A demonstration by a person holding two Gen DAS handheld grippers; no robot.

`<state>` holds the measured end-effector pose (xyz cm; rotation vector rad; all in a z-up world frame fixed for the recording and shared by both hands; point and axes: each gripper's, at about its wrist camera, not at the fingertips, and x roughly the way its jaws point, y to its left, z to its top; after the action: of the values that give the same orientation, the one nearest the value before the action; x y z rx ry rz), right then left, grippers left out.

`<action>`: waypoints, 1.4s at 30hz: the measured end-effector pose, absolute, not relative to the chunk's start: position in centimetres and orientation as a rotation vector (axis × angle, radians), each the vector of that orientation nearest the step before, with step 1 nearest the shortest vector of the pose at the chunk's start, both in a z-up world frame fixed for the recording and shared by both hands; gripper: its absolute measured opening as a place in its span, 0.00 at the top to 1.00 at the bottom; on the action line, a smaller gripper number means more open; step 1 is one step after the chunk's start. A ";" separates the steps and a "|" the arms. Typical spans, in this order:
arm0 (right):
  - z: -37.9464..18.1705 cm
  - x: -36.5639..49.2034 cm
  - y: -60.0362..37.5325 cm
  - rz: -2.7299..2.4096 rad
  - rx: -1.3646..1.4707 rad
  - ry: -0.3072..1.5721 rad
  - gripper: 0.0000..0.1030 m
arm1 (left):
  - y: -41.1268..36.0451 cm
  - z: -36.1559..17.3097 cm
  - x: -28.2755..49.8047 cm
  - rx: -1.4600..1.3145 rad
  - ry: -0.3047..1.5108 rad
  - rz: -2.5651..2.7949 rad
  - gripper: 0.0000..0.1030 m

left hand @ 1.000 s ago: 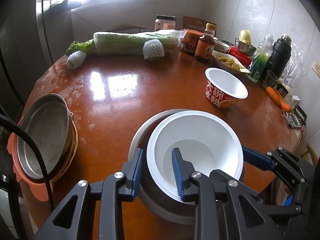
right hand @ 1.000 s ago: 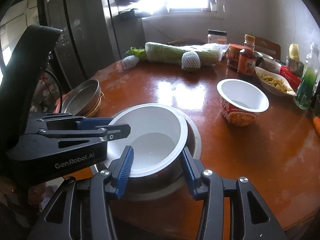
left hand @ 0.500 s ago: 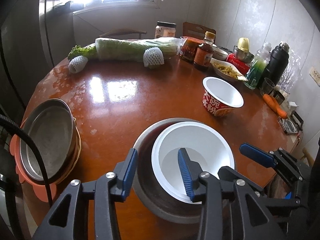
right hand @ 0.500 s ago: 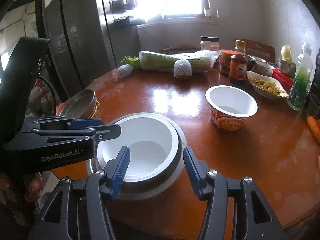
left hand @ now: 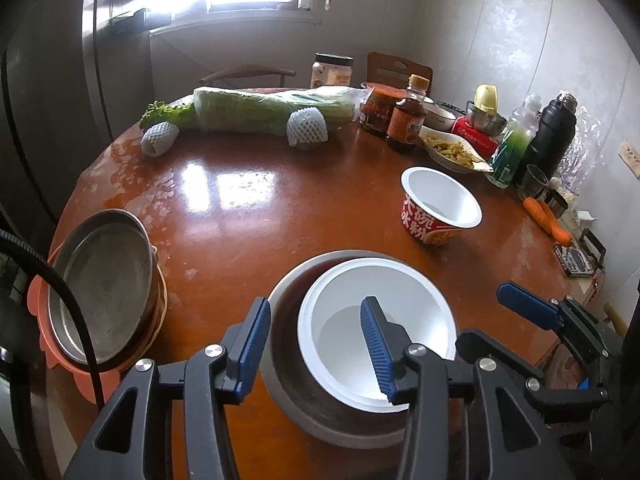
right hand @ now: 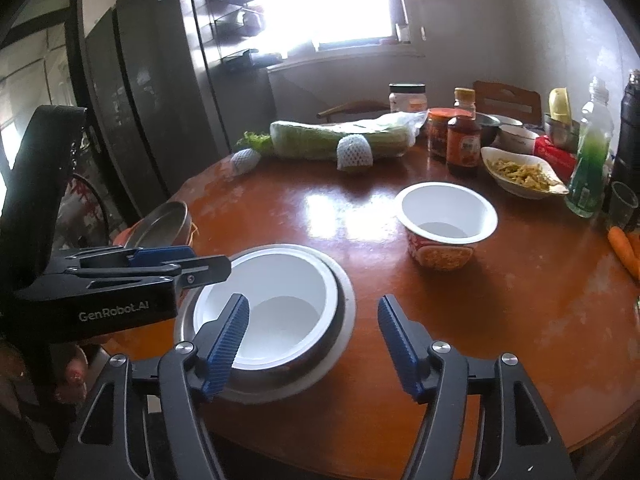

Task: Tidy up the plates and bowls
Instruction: 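Lower the white paper bowl into the steel bowl and open the left gripper, then move the left gripper to the second white paper bowl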

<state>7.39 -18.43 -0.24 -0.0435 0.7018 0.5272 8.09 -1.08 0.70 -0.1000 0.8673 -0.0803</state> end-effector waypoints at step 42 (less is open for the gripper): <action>2.7 15.4 -28.4 0.262 0.090 0.628 0.27 | -9.9 3.9 19.7 0.023 0.852 -0.207 0.44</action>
<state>15.38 -28.37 2.68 0.0903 0.6280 0.2615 19.68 -9.89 3.86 0.0226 0.8517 -0.2070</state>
